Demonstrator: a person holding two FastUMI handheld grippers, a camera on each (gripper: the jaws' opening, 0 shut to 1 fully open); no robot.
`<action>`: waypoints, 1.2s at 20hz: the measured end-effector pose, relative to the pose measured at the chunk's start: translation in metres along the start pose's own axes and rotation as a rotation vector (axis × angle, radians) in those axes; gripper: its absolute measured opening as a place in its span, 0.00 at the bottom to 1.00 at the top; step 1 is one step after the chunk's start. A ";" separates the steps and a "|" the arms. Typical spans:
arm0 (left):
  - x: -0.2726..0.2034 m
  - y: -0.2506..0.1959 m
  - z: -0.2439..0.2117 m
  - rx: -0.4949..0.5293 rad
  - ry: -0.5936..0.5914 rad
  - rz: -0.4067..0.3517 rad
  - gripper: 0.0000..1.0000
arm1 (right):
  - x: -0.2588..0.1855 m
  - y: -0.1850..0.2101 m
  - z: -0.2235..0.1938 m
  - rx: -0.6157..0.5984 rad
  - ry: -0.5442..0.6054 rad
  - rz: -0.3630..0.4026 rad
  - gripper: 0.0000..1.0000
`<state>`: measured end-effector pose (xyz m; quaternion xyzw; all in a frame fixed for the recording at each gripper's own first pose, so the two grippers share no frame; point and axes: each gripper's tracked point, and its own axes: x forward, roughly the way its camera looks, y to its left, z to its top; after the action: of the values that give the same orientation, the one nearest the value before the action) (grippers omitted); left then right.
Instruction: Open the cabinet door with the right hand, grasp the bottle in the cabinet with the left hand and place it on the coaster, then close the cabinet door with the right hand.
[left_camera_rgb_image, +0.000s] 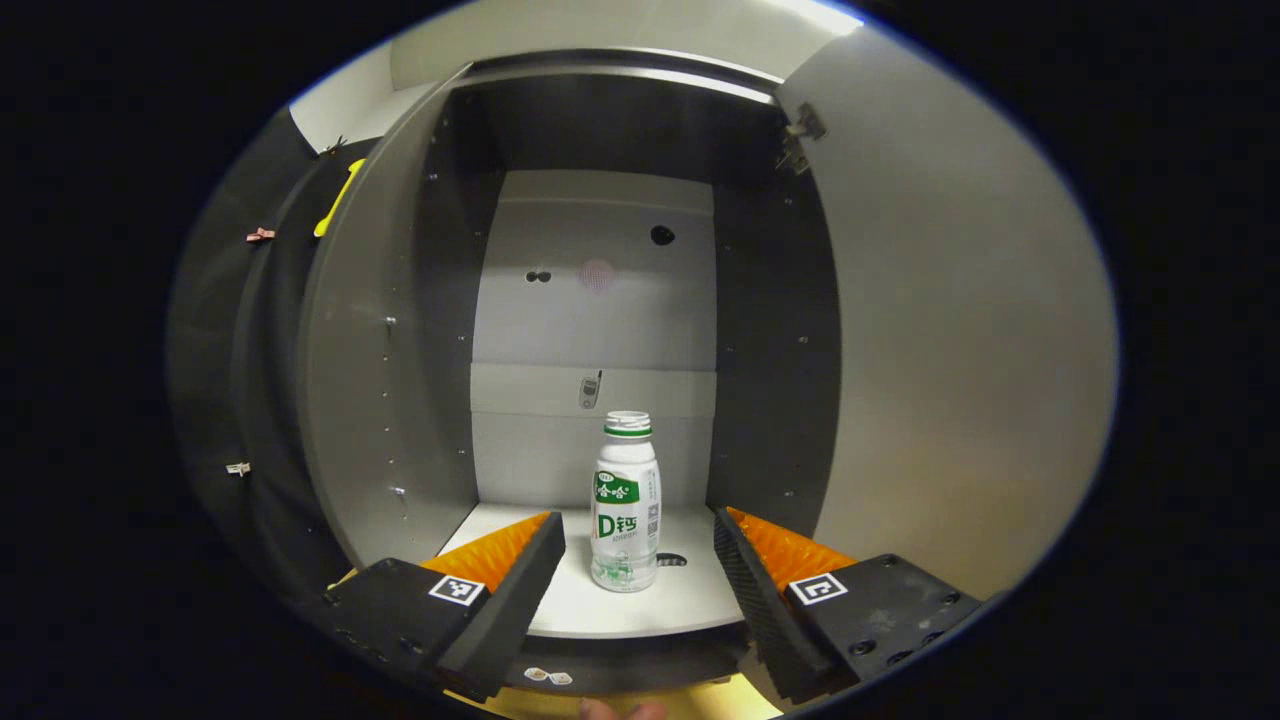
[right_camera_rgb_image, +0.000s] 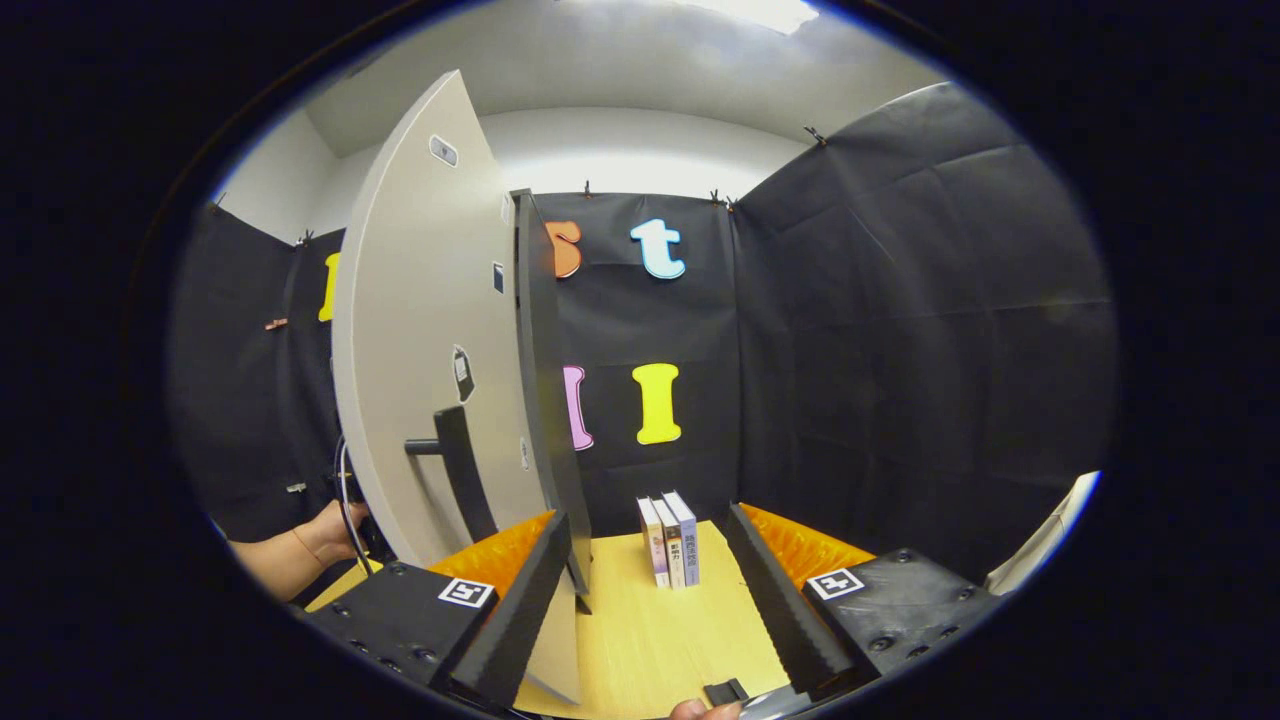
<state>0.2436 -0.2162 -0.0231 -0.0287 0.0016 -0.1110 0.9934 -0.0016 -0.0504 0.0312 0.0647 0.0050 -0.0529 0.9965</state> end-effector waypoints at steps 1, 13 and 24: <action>0.011 0.002 -0.004 0.004 0.001 0.010 0.95 | 0.001 -0.005 -0.001 -0.009 0.007 -0.018 0.98; 0.109 0.013 -0.041 0.010 0.033 0.075 0.95 | 0.006 -0.020 -0.009 -0.006 0.044 -0.057 1.00; 0.116 0.009 -0.042 0.005 0.008 0.013 0.72 | 0.004 -0.029 -0.013 -0.045 0.060 -0.081 0.98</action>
<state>0.3581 -0.2353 -0.0656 -0.0260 0.0053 -0.1046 0.9942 -0.0008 -0.0782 0.0144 0.0438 0.0388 -0.0909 0.9941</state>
